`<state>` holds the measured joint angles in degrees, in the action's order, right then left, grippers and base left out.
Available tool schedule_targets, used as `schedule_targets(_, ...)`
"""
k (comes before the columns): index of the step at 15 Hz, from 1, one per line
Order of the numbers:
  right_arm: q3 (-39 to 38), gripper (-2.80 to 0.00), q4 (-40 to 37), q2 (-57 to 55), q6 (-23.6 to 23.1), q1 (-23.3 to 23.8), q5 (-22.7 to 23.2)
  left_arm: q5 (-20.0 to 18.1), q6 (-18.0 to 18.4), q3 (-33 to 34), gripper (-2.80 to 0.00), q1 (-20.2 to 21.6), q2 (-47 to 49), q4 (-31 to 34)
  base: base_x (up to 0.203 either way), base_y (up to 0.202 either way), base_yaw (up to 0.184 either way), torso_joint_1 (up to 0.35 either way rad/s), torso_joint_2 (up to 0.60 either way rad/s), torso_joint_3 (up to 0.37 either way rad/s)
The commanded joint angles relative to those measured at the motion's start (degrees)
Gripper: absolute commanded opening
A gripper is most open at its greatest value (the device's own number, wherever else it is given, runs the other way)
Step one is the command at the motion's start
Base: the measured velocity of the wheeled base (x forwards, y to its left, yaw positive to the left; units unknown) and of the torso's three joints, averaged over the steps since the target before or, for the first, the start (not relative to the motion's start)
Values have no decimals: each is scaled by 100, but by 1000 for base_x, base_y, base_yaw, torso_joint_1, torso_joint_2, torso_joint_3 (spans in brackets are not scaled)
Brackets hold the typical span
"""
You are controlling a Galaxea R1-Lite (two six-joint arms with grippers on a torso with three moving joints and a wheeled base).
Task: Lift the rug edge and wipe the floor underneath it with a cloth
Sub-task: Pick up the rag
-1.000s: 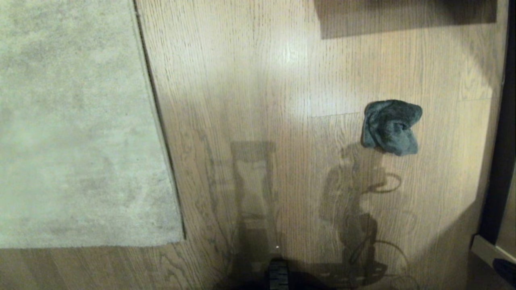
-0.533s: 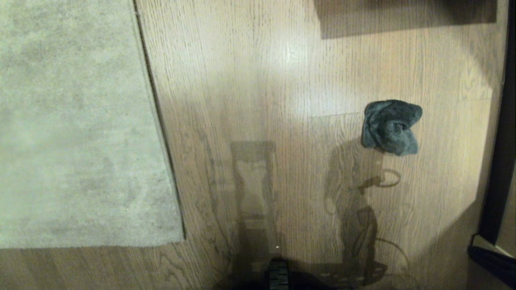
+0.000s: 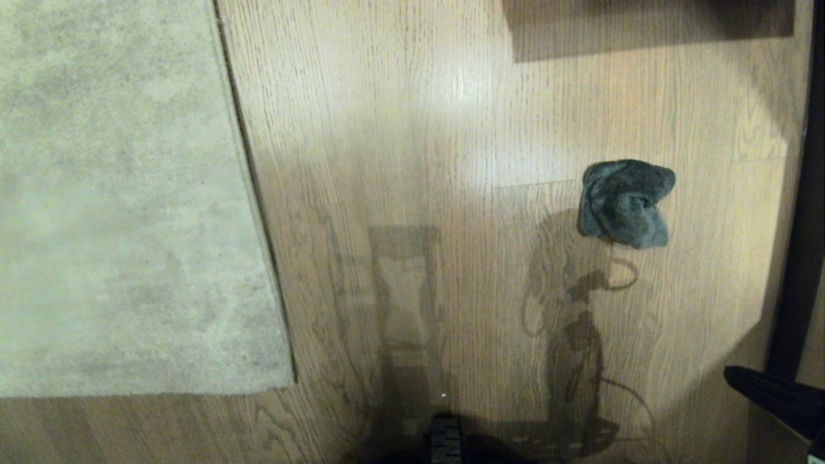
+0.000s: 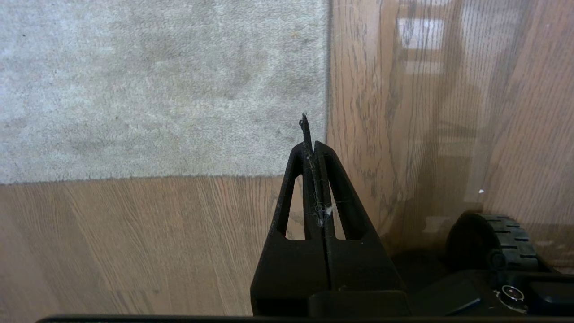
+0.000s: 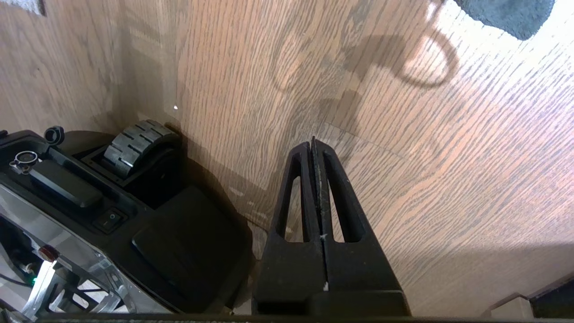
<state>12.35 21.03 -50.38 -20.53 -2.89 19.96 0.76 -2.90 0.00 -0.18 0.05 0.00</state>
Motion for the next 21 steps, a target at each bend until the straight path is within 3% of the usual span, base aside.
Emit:
schedule_targets(1,36,-280,39,-144,-88,-31,5,4,-2,0,-280,1,4,6,0,0,0,0,0,0)
schedule_targets(5,350,-280,37,-501,-223,-126,0,4,-6,0,-280,1,4,5,0,0,0,0,0,0)
schedule_targets(8,402,-280,27,-742,-259,-718,-39,4,-2,0,-280,1,4,0,0,0,0,0,0,0)
schedule_targets(11,446,-280,126,-1033,-449,-1335,-406,4,0,0,-280,1,4,6,0,0,0,0,0,0)
schedule_targets(15,611,-280,154,-1172,-449,-1390,-460,4,-4,0,-280,1,4,0,0,0,0,0,0,0)
schedule_targets(16,663,0,156,-1257,-438,-1390,-458,4,-9,0,-280,1,4,0,0,0,0,0,0,0)
schedule_targets(19,739,0,273,-1629,-466,-1390,-465,4,0,0,-280,1,4,0,0,0,0,0,0,0)
schedule_targets(21,730,0,750,-2101,-470,-1421,-463,4,-4,0,-280,1,4,0,0,0,0,0,0,0)
